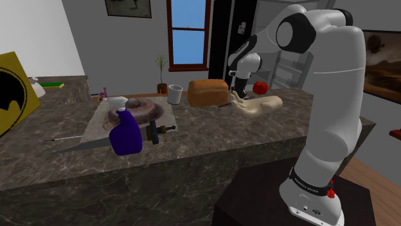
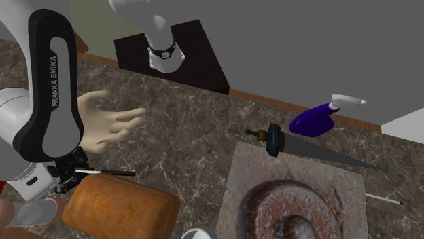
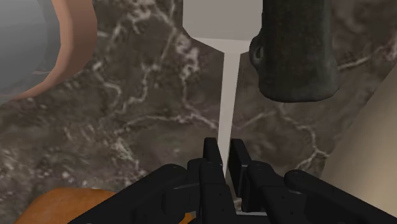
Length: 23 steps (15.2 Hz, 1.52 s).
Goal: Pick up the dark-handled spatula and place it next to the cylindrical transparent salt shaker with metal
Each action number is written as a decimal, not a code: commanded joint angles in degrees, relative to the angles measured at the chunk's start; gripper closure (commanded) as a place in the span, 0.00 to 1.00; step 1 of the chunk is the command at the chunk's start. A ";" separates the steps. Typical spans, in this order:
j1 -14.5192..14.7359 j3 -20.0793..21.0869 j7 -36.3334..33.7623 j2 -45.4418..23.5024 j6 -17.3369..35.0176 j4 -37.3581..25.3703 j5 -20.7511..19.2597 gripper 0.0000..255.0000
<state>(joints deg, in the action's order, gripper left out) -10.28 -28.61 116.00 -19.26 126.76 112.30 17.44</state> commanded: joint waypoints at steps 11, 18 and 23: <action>0.85 -1.05 -2.12 3.64 -4.90 -1.86 -2.74 1.00; 1.28 -1.64 -3.63 6.12 -9.44 -4.38 -4.64 1.00; 1.47 -1.93 -4.56 7.55 -12.81 -6.59 -5.73 1.00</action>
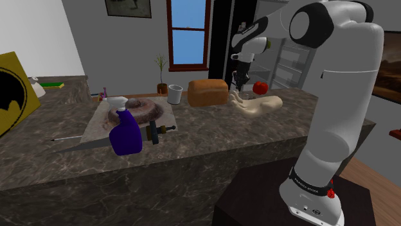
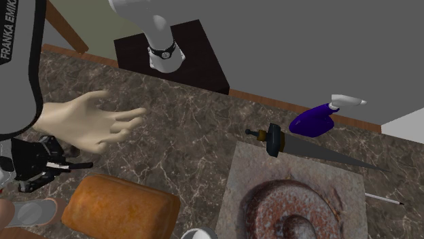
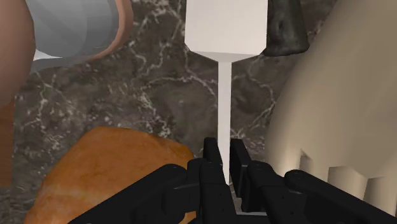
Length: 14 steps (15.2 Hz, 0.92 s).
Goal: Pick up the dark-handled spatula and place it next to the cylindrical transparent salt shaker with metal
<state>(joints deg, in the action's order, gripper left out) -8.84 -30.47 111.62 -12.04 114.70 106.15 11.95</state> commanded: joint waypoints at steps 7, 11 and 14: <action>0.15 -0.34 -1.25 1.82 -5.62 -4.12 -1.39 1.00; 0.15 -0.46 -1.74 2.39 -8.50 -6.55 -1.84 1.00; 0.12 -0.53 -2.05 2.68 -10.70 -8.53 -2.09 1.00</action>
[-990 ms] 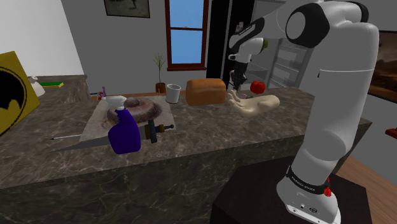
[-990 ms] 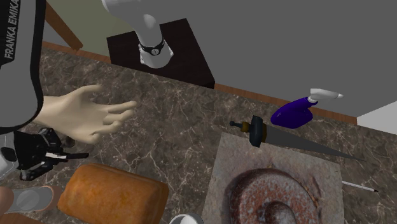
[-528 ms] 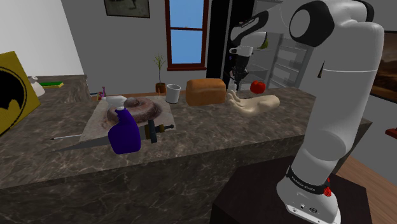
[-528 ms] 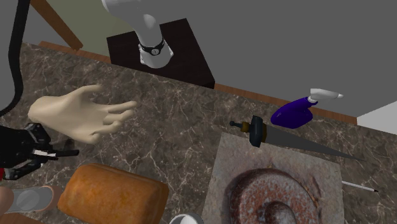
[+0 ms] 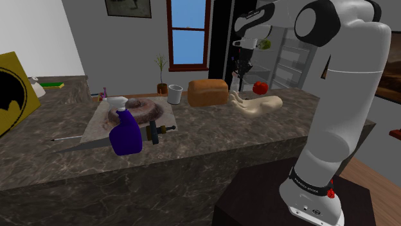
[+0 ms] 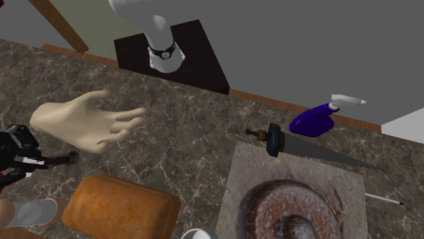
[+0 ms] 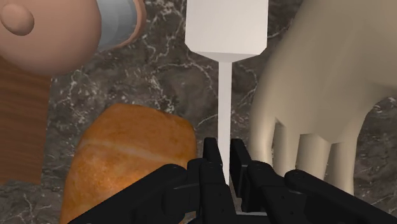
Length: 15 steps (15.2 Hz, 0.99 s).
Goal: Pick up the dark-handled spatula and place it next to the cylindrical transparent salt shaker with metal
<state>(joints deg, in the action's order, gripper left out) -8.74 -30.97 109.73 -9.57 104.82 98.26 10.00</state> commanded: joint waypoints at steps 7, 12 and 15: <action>-0.22 -0.19 -0.69 0.36 -6.13 -5.84 -0.39 1.00; -0.53 -0.32 -0.92 -0.01 -10.09 -10.13 -0.27 1.00; -0.80 -0.41 -0.99 -0.44 -12.56 -12.97 -0.07 1.00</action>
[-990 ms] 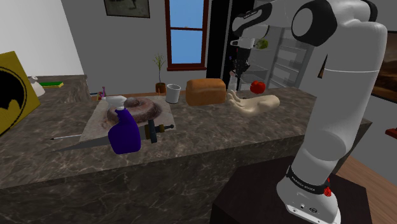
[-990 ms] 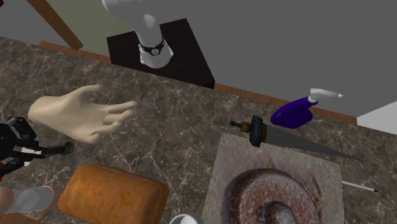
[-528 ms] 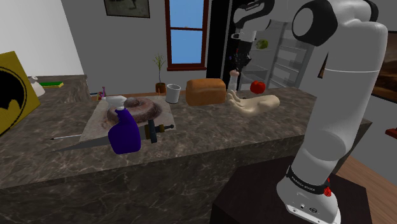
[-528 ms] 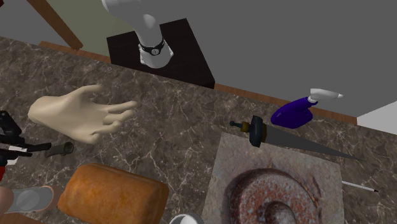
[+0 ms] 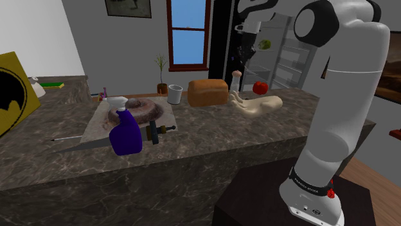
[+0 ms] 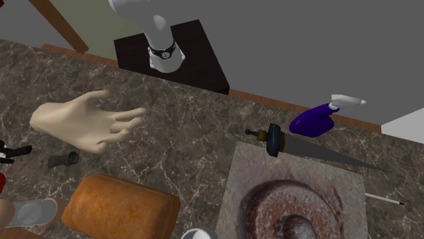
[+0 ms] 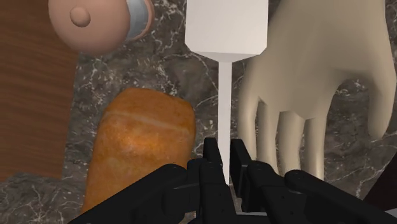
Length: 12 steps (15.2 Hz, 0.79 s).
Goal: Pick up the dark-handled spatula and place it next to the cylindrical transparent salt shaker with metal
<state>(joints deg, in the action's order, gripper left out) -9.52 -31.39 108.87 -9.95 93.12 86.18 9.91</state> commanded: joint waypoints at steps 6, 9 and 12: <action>-5.49 -2.47 7.10 -4.15 -3.47 -6.13 2.37 1.00; -9.38 -3.63 11.40 -7.44 -5.22 -10.16 4.26 1.00; -13.92 -4.40 15.52 -11.41 -7.43 -15.32 6.50 1.00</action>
<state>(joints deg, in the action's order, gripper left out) -21.67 -35.50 122.74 -19.81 86.66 73.00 15.52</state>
